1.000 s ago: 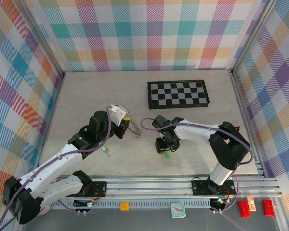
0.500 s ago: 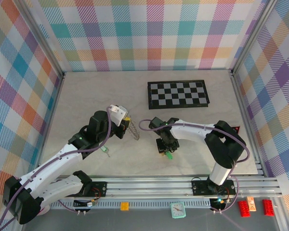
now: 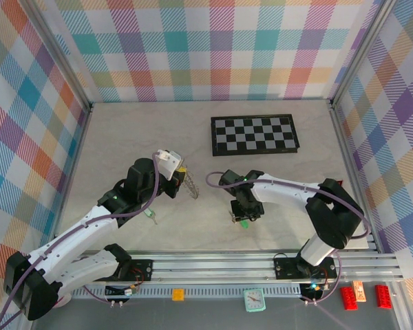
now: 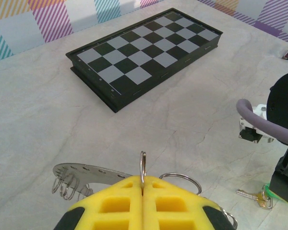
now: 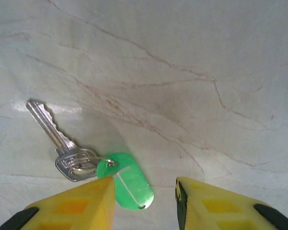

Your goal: Put the keys on the keyring

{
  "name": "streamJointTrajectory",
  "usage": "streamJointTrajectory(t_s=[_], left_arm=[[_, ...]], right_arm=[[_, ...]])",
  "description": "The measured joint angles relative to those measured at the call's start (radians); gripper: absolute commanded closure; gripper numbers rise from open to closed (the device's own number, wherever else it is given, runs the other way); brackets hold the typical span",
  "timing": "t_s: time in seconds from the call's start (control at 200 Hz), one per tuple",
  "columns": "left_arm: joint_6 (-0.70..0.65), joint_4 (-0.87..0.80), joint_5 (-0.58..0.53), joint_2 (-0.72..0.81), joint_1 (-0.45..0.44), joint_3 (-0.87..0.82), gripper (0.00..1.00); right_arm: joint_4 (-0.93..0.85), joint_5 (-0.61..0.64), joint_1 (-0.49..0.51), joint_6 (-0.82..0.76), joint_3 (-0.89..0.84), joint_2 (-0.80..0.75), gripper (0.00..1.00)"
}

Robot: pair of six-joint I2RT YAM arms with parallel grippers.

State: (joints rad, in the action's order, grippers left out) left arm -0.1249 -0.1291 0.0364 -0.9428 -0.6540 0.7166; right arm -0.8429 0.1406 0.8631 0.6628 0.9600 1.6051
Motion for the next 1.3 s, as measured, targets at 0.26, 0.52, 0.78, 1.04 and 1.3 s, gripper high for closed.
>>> streamJointTrajectory(t_s=[0.26,0.52,0.78,1.04,1.3], left_arm=[[0.000,0.000,0.000,0.000,0.000,0.000,1.00],[0.000,0.001,0.000,0.002,0.000,-0.004,1.00],[0.000,0.001,0.000,0.002,0.000,-0.007,1.00],[0.000,0.001,0.000,0.002,0.000,-0.007,1.00],[0.000,0.001,0.000,0.002,0.000,-0.007,1.00]], right_arm=[[0.091,-0.094,-0.007,-0.080,-0.022,-0.074,0.57],[0.087,-0.064,-0.002,0.032,0.006,-0.029,0.57],[0.063,0.017,0.036,0.196,0.023,0.038,0.59],[0.063,0.017,0.042,0.220,0.024,0.056,0.54],[0.060,0.035,0.042,0.226,0.031,0.079,0.58]])
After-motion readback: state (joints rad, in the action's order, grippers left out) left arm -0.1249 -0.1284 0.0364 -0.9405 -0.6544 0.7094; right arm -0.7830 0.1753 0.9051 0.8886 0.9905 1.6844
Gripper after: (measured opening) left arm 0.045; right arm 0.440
